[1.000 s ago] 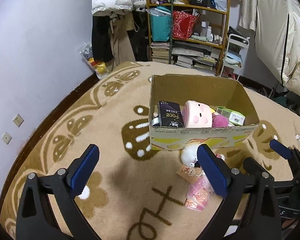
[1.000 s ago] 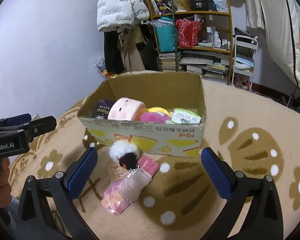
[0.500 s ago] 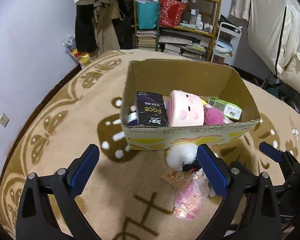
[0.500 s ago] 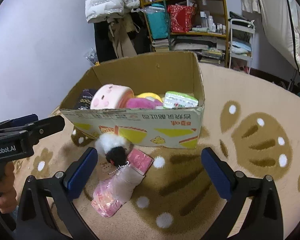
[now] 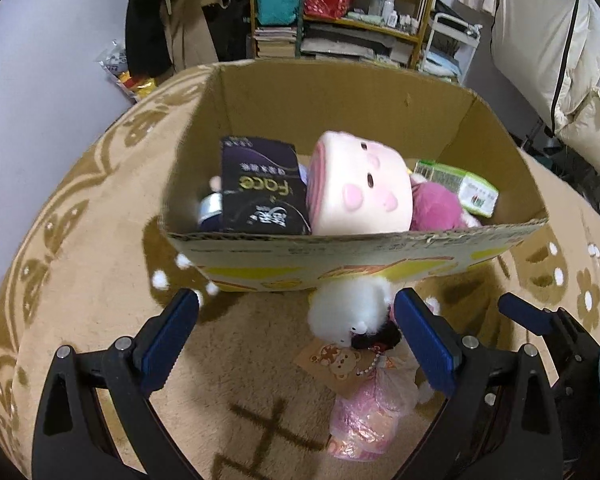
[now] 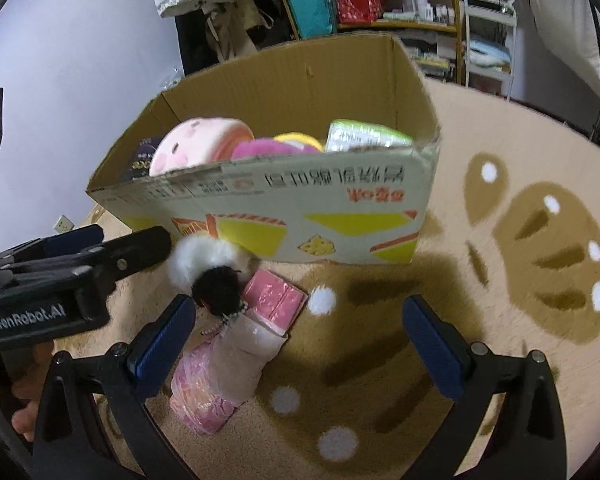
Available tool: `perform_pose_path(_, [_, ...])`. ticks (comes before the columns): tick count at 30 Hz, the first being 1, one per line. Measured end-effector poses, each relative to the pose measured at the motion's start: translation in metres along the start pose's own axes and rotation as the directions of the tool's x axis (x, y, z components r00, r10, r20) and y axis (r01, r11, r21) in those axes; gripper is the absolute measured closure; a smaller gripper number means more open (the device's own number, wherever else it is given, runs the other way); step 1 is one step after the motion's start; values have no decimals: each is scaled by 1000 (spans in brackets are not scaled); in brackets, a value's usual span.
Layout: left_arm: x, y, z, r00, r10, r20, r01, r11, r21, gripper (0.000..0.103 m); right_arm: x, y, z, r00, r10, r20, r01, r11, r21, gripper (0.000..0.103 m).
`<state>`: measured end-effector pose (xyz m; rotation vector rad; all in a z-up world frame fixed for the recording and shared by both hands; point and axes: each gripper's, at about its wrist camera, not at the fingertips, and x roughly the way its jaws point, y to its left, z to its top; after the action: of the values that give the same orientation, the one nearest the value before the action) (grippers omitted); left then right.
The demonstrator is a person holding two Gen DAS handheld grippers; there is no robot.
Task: Organize soft objects
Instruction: 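Close the left tool on the white fluffy plush while the right tool grips the pink wrapped item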
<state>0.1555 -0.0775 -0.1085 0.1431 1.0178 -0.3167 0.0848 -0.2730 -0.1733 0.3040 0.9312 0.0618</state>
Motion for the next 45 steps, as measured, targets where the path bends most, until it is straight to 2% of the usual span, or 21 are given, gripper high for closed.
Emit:
perform_pose_path(12, [36,-16,-3,997,14,-72,-11,999,50,6,29,-6,-9,994,20,-106,-17,999,37,0])
perform_pose_path(24, [58,-31,-4,992,46,-120,-36,995,88,7,36,7,-16,992,15,-122,-14,1000,13,0])
perform_pose_path(30, [67,-38,-2,989,14,-146,-4,998,70,21,51,21,-24,991,3,-133,-6,1000,-22,0])
perform_pose_path(33, [69,-39,-1,987,-3,-159,12,998,57,37,54,29,-24,990,-1,-140,-4,999,-41,0])
perform_pose_path(34, [72,-40,-1,985,-1,-173,11,998,60,48,54,31,-25,990,-2,-141,-5,999,-44,0])
perform_pose_path(35, [76,-40,-3,981,8,-195,6,998,68,54,55,33,-26,990,-4,-141,-2,999,-48,0])
perform_pose_path(37, [79,-38,-5,983,13,-182,2,997,82,55,56,38,-28,990,-6,-142,-1,999,-50,0])
perform_pose_path(40, [77,-43,-4,983,8,-185,11,995,102,62,57,41,-30,990,-7,-142,0,999,-53,0])
perform_pose_path(43, [77,-44,-3,982,13,-189,6,995,100,63,59,46,-33,989,-23,-143,13,997,-71,0])
perform_pose_path(45, [71,-41,-15,982,16,-187,3,995,101,64,63,55,-38,988,-42,-145,29,995,-92,0])
